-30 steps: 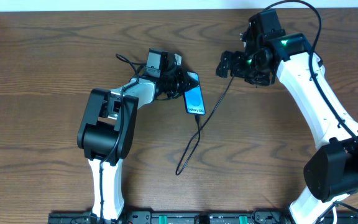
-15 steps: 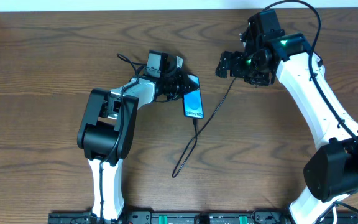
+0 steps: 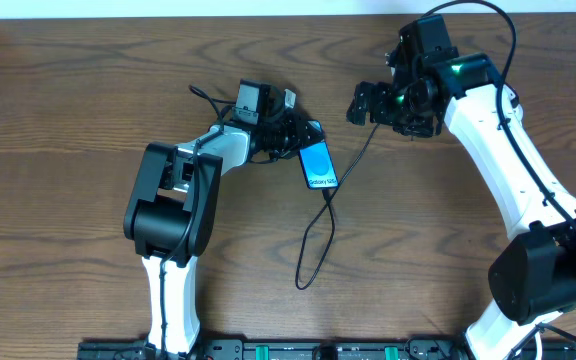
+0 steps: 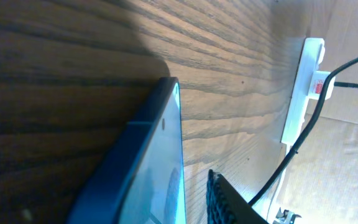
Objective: Plug charger to phone and switch on socket
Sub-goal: 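Set the phone screen-up on the table with the left gripper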
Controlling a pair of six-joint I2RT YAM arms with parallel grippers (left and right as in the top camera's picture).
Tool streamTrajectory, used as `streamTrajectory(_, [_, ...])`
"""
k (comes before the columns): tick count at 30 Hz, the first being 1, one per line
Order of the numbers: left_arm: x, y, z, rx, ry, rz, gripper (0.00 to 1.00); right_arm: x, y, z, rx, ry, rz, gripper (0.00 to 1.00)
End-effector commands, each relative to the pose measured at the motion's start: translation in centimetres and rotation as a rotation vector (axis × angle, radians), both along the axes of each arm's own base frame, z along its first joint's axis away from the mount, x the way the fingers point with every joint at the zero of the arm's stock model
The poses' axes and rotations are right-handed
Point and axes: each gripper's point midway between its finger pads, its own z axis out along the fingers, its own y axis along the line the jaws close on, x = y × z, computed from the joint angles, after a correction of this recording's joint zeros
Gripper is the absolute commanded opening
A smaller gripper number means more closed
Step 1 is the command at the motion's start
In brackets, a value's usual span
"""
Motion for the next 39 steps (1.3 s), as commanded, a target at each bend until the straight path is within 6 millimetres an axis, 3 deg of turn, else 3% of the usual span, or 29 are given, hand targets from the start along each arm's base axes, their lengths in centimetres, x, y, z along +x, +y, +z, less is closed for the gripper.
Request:
streamTrajectory(1, [0.1, 0.1, -0.6, 0.034, -0.01, 0.003, 0.37, 0.0, 0.1, 1.1, -0.002, -0.034, 0.011, 0.99])
streamTrajectory(10, [-0.3, 0.2, -0.8, 0.039, 0.008, 0.003, 0.64, -0.1, 0.1, 1.1, -0.002, -0.032, 0.011, 0.99])
streamTrajectory(20, [-0.7, 0.4, -1.1, 0.051, 0.023, -0.008, 0.86, -0.1, 0.1, 1.1, -0.003, -0.029, 0.011, 0.99])
streamTrajectory(26, [-0.2, 1.3, -1.3, 0.073, -0.002, 0.0, 0.88, -0.2, 0.0, 1.0, -0.004, -0.025, 0.011, 0.99])
streamTrajectory(39, [2.6, 6.9, -2.1, 0.145, -0.008, 0.147, 0.89, -0.3, 0.0, 1.0, -0.005, -0.022, 0.011, 0.99])
